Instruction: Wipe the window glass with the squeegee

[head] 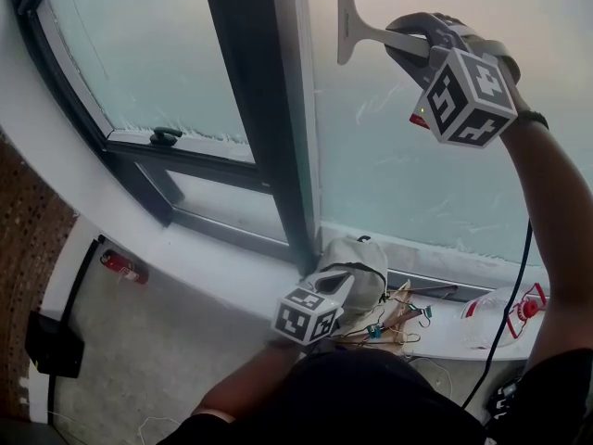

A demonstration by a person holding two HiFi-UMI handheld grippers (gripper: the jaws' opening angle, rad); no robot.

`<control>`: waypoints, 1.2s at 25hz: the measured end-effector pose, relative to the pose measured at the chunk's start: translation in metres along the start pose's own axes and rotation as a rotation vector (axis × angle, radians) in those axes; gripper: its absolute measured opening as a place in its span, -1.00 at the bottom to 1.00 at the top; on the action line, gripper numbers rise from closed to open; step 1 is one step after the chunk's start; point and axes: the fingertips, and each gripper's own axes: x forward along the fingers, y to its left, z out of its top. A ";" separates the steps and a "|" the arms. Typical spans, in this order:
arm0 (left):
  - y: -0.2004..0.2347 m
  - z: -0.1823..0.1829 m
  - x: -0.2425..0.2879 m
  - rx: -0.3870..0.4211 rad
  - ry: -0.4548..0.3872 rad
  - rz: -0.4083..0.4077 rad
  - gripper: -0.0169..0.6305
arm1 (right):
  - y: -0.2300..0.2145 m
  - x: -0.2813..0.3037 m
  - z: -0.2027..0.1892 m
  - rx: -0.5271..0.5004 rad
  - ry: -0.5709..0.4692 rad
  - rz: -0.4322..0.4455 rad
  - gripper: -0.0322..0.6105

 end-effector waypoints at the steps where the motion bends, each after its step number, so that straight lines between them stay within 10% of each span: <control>1: -0.002 0.000 0.002 0.003 0.005 -0.004 -0.95 | 0.001 -0.005 -0.006 0.006 0.003 0.002 -0.60; 30: -0.073 -0.013 0.064 0.055 0.085 -0.108 -0.95 | 0.002 -0.157 -0.157 0.051 0.132 0.044 -0.61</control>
